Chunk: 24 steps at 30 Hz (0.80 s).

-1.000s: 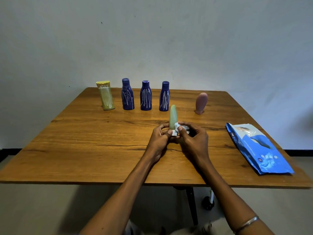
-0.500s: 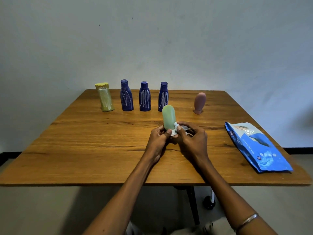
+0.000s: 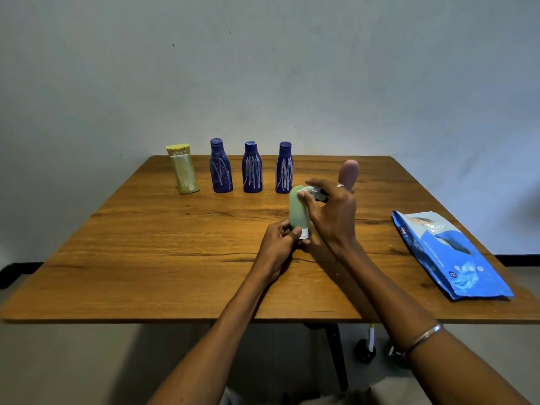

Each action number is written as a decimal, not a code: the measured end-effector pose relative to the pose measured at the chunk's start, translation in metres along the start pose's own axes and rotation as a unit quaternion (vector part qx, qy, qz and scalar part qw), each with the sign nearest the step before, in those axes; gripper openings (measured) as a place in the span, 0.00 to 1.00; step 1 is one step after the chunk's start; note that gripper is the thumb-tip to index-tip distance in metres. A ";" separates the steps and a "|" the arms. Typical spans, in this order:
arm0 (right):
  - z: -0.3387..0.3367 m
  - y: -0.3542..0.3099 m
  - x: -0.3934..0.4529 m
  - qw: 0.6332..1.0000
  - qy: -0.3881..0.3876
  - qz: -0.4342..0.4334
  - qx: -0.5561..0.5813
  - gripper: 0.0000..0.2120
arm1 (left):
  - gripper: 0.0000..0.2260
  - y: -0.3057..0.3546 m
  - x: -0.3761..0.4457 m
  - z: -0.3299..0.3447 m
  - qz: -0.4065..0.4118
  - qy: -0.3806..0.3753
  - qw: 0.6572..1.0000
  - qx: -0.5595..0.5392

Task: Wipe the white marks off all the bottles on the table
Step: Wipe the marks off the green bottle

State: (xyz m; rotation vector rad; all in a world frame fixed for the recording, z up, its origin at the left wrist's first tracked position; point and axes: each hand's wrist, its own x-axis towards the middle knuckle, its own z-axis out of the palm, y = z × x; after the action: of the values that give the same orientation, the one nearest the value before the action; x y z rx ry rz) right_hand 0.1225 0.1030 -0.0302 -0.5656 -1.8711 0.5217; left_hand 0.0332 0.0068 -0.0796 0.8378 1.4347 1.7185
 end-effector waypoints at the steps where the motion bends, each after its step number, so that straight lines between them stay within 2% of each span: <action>1: 0.002 -0.002 0.000 1.000 -0.004 -0.008 -0.009 0.12 | 0.12 0.000 0.000 0.000 0.002 0.003 1.000 0.001; 5: -0.001 -0.002 -0.015 0.994 -0.070 -0.062 -0.052 0.10 | 0.12 0.002 0.001 -0.001 0.002 0.013 1.000 0.002; 11: -0.023 -0.004 -0.032 0.959 -0.222 -0.125 -0.124 0.18 | 0.10 0.001 0.000 -0.001 0.000 0.023 0.999 0.036; 13: -0.024 -0.003 -0.021 0.954 -0.222 -0.142 -0.146 0.18 | 0.11 0.001 0.000 0.000 0.017 0.015 0.999 0.045; 16: -0.018 -0.006 0.003 0.962 -0.170 -0.154 -0.149 0.13 | 0.12 0.001 -0.001 0.001 0.027 0.008 0.998 0.059; 20: -0.010 -0.017 0.026 0.981 -0.090 -0.116 -0.128 0.09 | 0.12 -0.001 0.000 0.003 0.019 0.013 0.998 0.064; 24: -0.006 -0.019 0.009 0.969 -0.150 -0.140 -0.141 0.13 | 0.11 -0.004 0.001 0.001 0.007 0.027 0.998 0.062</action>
State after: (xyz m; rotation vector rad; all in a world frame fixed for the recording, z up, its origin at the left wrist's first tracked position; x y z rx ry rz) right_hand 0.1228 0.0936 -0.0102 -0.4116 -2.2911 0.1590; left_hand 0.0341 0.0091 -0.0830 0.8747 1.5881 1.6886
